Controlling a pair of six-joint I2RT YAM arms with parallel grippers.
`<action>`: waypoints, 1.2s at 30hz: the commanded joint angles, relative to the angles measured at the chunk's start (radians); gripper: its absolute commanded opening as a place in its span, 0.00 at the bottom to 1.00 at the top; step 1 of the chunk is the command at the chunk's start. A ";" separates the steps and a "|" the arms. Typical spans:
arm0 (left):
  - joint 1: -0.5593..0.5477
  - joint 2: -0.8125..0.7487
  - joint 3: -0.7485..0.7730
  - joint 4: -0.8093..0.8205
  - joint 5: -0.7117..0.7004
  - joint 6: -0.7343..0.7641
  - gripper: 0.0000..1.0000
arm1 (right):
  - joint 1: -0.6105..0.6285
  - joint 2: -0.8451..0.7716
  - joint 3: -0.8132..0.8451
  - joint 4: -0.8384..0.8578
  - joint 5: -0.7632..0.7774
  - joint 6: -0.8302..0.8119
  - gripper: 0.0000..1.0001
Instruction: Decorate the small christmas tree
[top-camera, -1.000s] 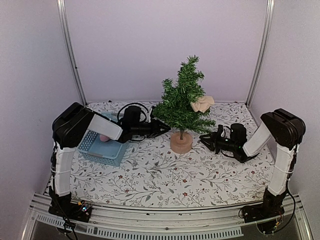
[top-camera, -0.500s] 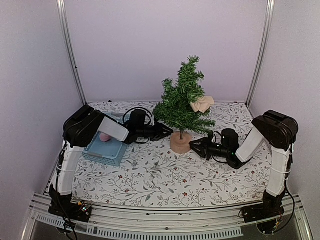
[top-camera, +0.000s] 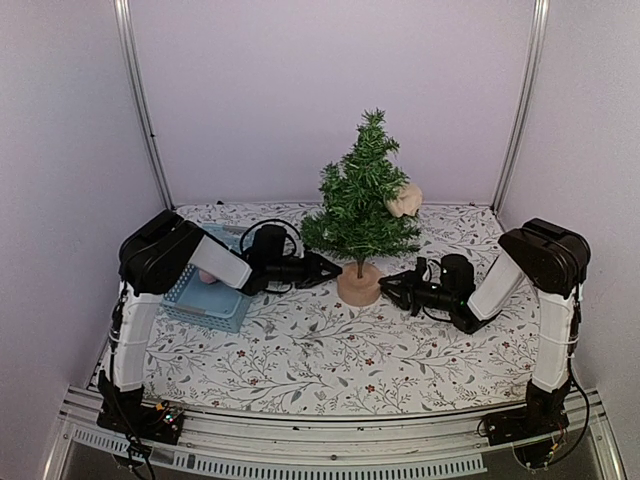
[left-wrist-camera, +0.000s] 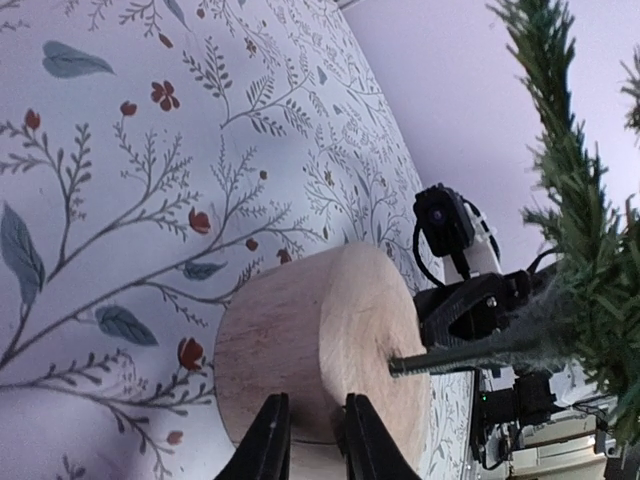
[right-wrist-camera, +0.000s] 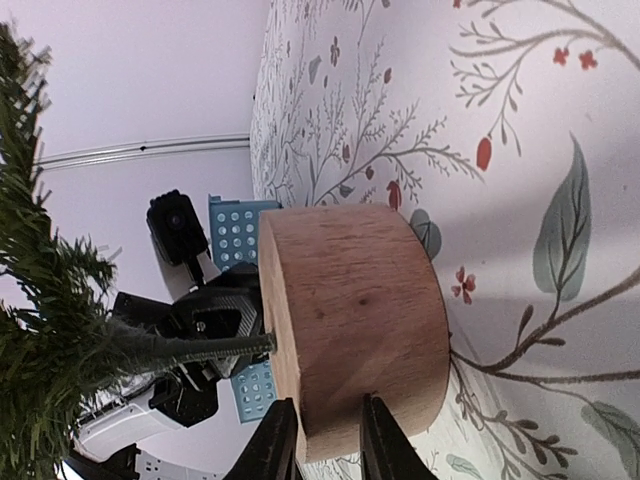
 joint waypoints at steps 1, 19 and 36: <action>-0.027 -0.071 -0.090 0.031 0.036 0.012 0.22 | -0.012 0.026 0.041 -0.001 -0.001 -0.022 0.25; -0.129 -0.098 -0.163 0.147 0.001 -0.086 0.21 | -0.026 0.089 0.145 -0.061 -0.043 -0.072 0.25; -0.076 -0.310 -0.323 0.075 -0.141 -0.064 0.36 | -0.032 0.019 0.076 -0.072 -0.052 -0.099 0.25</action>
